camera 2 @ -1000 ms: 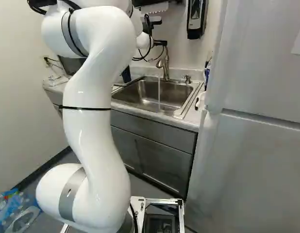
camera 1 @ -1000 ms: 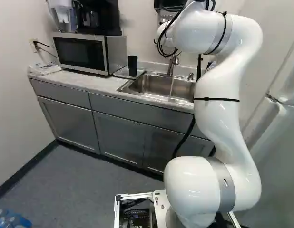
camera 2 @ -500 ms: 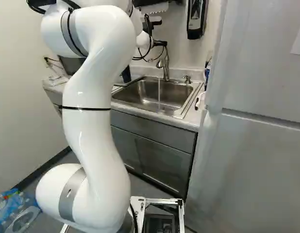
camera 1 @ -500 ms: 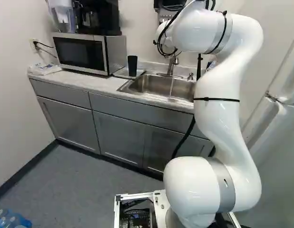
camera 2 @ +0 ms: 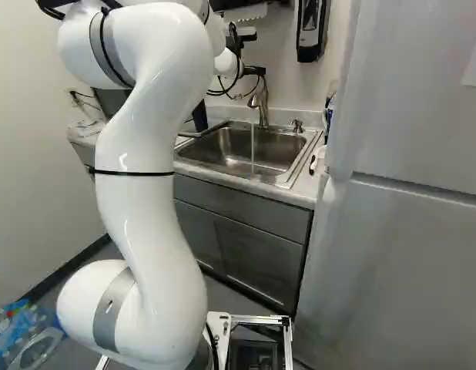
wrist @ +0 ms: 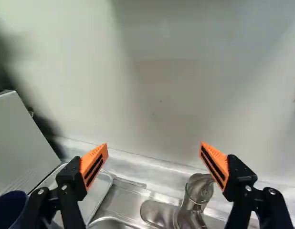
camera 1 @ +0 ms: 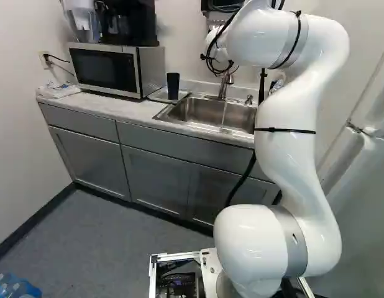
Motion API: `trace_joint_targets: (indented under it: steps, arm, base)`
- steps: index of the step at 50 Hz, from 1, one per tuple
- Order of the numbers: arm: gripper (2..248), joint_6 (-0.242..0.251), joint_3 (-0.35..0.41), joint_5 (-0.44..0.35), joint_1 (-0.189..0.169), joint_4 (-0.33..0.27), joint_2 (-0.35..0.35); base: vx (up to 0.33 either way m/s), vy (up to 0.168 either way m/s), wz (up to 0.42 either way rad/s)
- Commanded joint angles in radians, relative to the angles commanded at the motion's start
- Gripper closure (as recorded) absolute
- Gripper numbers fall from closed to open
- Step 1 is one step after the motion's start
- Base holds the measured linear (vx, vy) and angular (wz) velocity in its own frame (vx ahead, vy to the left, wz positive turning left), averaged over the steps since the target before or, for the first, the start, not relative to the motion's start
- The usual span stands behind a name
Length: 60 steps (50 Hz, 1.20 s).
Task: Rinse the cup and place it in the tray
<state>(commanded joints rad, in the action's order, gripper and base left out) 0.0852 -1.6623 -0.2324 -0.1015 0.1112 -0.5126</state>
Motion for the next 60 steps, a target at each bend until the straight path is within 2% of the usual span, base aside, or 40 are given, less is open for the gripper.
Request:
trace_joint_targets:
  steps: [60]
  arm:
    - [3, 0.0, 0.103, 0.0, 0.008, 0.0, 0.084]
  base:
    - [0.0, 0.0, 0.0]
